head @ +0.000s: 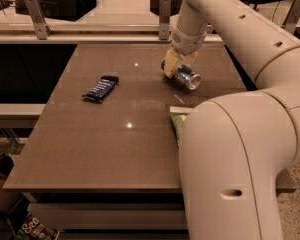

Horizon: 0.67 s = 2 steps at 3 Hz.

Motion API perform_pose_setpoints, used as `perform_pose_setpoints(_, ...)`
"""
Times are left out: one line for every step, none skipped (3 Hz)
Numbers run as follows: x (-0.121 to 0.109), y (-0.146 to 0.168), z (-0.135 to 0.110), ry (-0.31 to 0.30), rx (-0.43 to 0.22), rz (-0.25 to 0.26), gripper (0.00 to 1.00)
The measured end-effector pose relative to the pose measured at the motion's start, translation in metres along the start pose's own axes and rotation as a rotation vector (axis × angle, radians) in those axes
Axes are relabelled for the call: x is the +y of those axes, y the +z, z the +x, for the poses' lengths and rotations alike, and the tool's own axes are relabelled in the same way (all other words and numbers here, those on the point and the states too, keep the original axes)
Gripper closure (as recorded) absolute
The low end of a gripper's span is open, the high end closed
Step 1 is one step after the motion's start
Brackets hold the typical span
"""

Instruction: Place redbull can upright

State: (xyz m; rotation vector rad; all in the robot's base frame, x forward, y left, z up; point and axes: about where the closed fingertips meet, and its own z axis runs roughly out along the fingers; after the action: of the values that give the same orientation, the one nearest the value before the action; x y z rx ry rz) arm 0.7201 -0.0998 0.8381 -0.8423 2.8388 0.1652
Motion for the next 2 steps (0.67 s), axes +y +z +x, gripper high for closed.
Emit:
perform_pose_setpoints(-0.010,-0.011,0.015,0.054,-0.042,0.017,1.00)
perform_pose_setpoints(-0.023,-0.025,0.032,0.114,-0.147,0.035,1.00)
